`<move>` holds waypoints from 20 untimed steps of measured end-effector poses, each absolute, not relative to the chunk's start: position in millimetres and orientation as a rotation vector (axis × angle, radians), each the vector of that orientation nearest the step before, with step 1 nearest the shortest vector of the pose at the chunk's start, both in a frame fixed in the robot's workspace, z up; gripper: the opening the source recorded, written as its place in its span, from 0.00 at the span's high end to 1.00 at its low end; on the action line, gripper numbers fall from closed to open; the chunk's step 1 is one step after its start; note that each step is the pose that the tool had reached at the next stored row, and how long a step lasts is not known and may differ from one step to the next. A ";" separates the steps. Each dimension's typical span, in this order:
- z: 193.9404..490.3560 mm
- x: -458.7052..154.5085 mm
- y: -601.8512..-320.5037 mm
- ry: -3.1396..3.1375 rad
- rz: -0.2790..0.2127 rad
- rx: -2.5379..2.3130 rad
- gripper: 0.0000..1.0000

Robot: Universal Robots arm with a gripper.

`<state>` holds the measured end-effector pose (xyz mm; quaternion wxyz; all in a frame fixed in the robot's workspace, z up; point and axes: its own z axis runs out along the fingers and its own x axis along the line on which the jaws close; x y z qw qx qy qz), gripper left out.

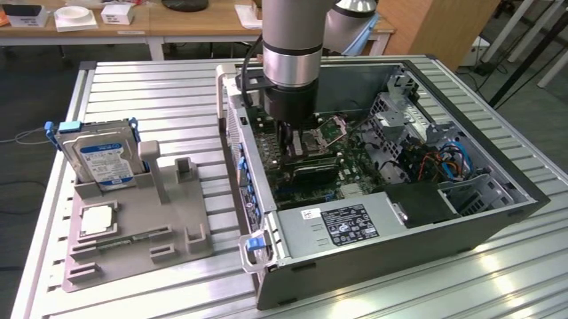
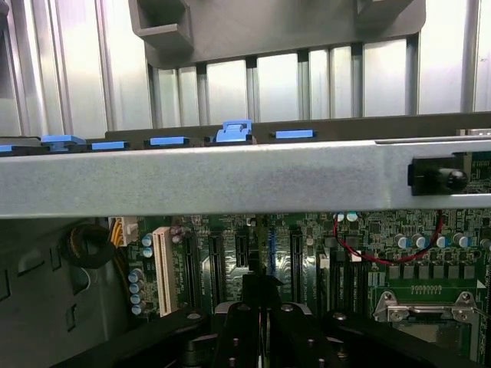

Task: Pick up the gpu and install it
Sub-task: 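Insert the gpu into the slot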

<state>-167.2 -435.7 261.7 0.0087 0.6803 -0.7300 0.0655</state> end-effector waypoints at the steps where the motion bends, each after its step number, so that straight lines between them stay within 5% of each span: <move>1: 261.5 -167.2 -435.7 -2.281 0.205 2.125 0.85; 20: 280.3 -167.2 -435.7 -2.280 0.204 2.124 0.85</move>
